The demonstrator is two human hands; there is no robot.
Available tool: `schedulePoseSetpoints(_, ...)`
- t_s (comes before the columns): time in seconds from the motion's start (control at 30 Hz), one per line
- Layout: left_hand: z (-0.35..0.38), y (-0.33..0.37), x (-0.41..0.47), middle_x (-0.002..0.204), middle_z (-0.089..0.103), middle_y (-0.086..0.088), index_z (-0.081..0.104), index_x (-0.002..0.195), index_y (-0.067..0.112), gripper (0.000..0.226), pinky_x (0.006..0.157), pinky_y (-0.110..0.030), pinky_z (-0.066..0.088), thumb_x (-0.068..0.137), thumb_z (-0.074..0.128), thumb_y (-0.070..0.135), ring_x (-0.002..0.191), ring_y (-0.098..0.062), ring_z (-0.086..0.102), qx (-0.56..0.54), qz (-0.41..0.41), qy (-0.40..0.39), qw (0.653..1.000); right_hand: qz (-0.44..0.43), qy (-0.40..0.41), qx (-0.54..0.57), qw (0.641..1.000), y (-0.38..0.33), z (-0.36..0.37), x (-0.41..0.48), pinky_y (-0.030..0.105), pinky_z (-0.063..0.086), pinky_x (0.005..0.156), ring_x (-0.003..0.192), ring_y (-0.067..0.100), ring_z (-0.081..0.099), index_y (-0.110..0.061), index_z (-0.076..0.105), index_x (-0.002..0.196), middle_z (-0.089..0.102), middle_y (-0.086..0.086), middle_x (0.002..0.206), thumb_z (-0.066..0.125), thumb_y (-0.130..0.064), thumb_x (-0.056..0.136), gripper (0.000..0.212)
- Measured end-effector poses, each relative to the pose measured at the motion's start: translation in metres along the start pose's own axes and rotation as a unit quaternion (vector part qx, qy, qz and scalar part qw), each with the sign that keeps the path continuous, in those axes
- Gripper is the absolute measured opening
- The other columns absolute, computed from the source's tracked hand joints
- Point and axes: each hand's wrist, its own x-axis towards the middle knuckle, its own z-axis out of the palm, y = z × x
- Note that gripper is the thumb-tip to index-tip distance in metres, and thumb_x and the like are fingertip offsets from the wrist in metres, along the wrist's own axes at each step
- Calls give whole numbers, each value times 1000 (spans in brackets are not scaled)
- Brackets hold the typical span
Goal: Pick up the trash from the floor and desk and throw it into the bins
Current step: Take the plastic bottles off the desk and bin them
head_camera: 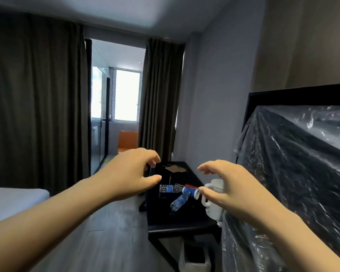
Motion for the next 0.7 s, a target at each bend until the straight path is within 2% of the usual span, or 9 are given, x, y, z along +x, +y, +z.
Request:
schedulePoseSetpoints(0.37, 75, -122, 86, 113, 59, 15, 55, 121, 31, 42, 86, -22, 52, 84, 61, 49, 98, -1, 56, -36, -16, -38, 998, 42, -51, -4, 998, 34, 102, 124, 13, 40, 92, 113, -4, 51, -36, 51, 128, 55, -21, 124, 61, -45, 88, 42)
schedulePoseSetpoints(0.7, 143, -210, 205, 111, 59, 17, 57, 117, 33, 38, 84, -22, 53, 83, 62, 48, 96, -1, 57, -33, -34, -58, 997, 69, -59, 20, 996, 117, 187, 243, 18, 40, 99, 120, -3, 45, -36, 48, 132, 51, -22, 130, 59, -43, 89, 45)
